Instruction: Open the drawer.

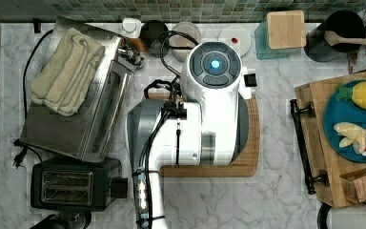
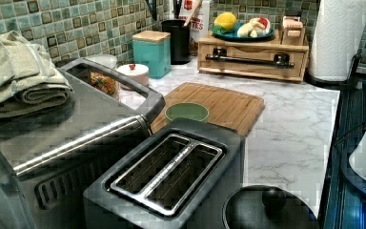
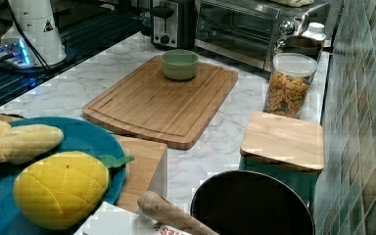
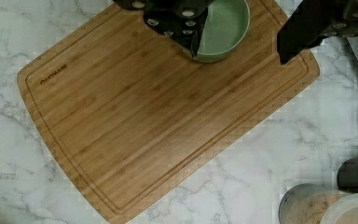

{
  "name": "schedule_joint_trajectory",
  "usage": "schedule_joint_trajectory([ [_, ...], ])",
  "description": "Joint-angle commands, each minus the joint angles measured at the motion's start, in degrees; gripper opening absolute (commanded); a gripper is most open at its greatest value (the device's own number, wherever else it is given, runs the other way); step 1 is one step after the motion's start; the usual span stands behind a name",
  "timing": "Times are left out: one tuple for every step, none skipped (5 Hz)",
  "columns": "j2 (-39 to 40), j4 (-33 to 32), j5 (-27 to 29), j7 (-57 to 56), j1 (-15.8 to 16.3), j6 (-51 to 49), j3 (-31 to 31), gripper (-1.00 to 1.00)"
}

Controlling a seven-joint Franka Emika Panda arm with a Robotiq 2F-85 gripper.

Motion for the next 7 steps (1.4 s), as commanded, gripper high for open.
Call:
schedule_joint_trajectory([
  [0.0,0.0,0.3,-0.1,0.0,0.2,0.0,1.0],
  [-2.0,-4.1,-1.0,-6.2,-0.2,3.3,-0.1,1.0],
  [-4.8,-9.3,-3.2,-17.5,-1.4,6.7,-0.8,1.0],
  [-9.5,-17.2,-6.2,-28.7,-2.4,14.2,-2.2,1.0],
  [-9.6,-19.0,-5.7,-40.1,-4.0,16.0,-4.4,1.0],
  [-10.2,-22.2,-8.1,-47.8,-6.1,21.0,-5.6,1.0],
  [-8.2,-23.7,-5.4,-59.2,-7.3,27.2,-9.0,1.0],
])
